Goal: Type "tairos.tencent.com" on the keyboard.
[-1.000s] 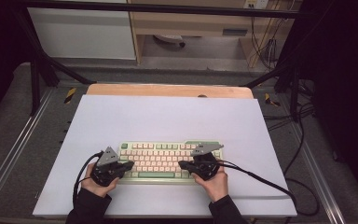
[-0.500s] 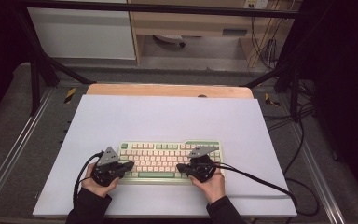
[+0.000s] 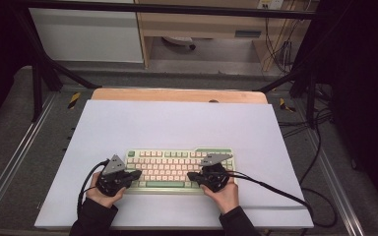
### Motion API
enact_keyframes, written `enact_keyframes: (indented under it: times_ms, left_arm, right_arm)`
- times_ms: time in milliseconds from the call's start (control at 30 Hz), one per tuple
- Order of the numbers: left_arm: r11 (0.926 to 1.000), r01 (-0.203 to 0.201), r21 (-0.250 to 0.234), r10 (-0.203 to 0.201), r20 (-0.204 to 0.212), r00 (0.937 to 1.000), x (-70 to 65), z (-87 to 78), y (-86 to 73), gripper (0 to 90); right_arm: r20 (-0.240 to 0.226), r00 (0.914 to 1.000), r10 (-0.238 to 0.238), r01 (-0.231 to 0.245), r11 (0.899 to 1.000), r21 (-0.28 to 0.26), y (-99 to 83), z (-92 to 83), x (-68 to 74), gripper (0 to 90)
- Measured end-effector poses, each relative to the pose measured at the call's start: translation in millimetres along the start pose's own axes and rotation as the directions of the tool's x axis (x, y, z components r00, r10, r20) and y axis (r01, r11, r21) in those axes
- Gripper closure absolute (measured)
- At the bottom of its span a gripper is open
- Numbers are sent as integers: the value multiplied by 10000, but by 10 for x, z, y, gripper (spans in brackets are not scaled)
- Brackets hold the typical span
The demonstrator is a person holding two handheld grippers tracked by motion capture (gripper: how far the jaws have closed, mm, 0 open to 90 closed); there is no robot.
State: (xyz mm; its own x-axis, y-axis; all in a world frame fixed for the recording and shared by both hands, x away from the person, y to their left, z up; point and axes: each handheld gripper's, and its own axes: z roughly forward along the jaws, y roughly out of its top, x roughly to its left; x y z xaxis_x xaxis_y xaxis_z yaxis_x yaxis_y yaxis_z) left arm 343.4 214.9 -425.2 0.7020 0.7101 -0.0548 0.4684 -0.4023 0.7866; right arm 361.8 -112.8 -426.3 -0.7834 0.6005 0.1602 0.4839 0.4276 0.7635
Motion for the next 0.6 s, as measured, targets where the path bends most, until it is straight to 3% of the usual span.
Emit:
enact_keyframes:
  times_ms: [600]
  left_arm:
    - [9998, -174, -101, 175, 153, 9997, -94, 33, 70, 897]
  right_arm:
    - [92, 10000, 17, -16, 9999, -138, -5, -108, -55, 900]
